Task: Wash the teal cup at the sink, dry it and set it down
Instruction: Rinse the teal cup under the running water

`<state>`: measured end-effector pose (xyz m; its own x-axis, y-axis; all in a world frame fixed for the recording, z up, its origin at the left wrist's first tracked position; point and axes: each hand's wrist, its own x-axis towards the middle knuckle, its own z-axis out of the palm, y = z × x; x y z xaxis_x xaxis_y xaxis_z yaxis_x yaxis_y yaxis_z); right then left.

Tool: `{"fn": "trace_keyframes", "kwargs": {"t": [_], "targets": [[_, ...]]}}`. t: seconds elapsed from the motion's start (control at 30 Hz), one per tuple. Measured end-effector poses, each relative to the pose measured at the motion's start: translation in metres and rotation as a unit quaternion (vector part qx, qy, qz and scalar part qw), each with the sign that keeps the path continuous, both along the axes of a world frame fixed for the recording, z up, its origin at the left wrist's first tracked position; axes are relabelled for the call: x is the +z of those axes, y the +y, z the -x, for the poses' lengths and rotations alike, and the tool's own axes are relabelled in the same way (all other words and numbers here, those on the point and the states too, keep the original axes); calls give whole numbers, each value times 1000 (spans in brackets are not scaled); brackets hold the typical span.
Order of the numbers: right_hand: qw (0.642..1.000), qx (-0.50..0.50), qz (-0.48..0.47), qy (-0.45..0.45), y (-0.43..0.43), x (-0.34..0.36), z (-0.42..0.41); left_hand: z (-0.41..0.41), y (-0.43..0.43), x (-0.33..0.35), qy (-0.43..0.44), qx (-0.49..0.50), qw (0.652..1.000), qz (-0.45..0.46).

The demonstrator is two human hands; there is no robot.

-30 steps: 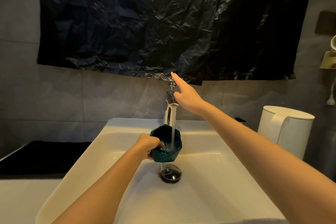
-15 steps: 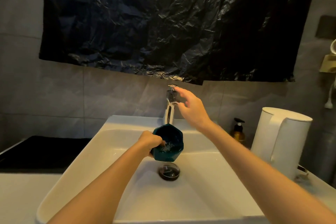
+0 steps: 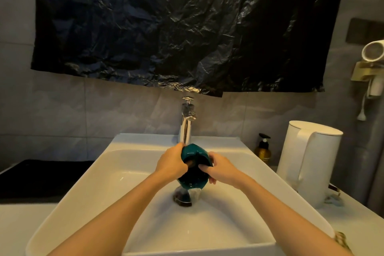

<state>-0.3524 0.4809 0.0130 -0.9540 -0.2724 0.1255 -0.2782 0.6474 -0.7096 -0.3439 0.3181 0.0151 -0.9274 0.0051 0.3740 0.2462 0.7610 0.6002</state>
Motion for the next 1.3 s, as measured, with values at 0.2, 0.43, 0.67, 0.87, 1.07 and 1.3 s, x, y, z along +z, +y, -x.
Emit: {"fn": "trace_keyframes", "kwargs": {"t": [0.2,0.43,0.67,0.87,1.07,1.3], "targets": [[980,-26,-2,197,5,0,0,-14,-2,4,179,-73,981,32],[908,-18,-4,418,9,6,-10,-22,-4,13,400,-100,902,127],[864,-6,-8,503,10,7,-12,-20,-9,13,444,-101,876,160],[903,-24,-22,429,9,7,-9,-16,-6,10,396,-111,902,131],[964,-43,-37,259,3,11,-6,-14,-3,7,187,-102,975,-57],[988,-41,33,142,-7,9,-12,-19,0,15,-54,8,990,-132]]}}
